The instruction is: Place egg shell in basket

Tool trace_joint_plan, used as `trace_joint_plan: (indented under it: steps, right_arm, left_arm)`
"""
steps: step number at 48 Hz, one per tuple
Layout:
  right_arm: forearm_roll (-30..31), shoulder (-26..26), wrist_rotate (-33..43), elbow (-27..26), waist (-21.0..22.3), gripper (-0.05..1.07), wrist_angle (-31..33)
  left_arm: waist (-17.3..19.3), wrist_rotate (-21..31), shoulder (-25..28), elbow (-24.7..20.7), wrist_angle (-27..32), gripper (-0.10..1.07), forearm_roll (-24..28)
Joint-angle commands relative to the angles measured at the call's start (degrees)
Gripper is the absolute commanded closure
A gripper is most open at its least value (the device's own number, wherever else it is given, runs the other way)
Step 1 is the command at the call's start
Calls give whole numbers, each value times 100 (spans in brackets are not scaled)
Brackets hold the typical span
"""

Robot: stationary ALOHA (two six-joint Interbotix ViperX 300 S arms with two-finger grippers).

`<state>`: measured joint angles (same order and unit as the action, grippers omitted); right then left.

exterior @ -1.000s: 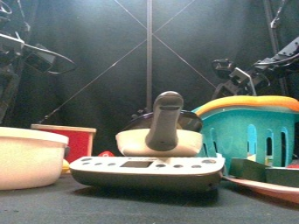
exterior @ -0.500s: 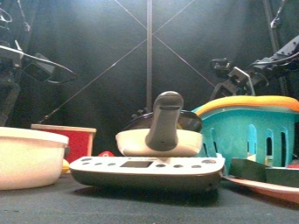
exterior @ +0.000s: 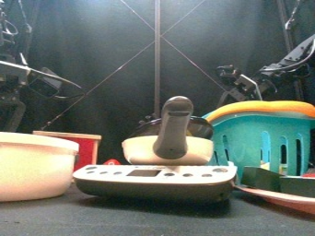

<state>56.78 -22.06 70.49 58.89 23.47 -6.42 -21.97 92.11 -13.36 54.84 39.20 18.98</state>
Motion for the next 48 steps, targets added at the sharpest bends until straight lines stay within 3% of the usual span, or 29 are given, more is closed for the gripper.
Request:
trace_joint_plan:
  steps: [1, 30, 40, 48]
  right_arm:
    - [9, -18, -9, -149, -18, 3, -18]
    - [0, 18, 0, -185, -44, 3, -18]
    - [18, 18, -9, -193, -88, 3, -9]
    - [18, 18, 0, -193, -88, 3, -9]
  left_arm:
    - [62, 0, 44, -44, -44, 13, 18]
    - [404, 9, 413, 9, -44, 14, 237]
    - [448, 0, 475, -44, -44, 23, 246]
    - [448, -26, 229, -114, 44, 27, 299]
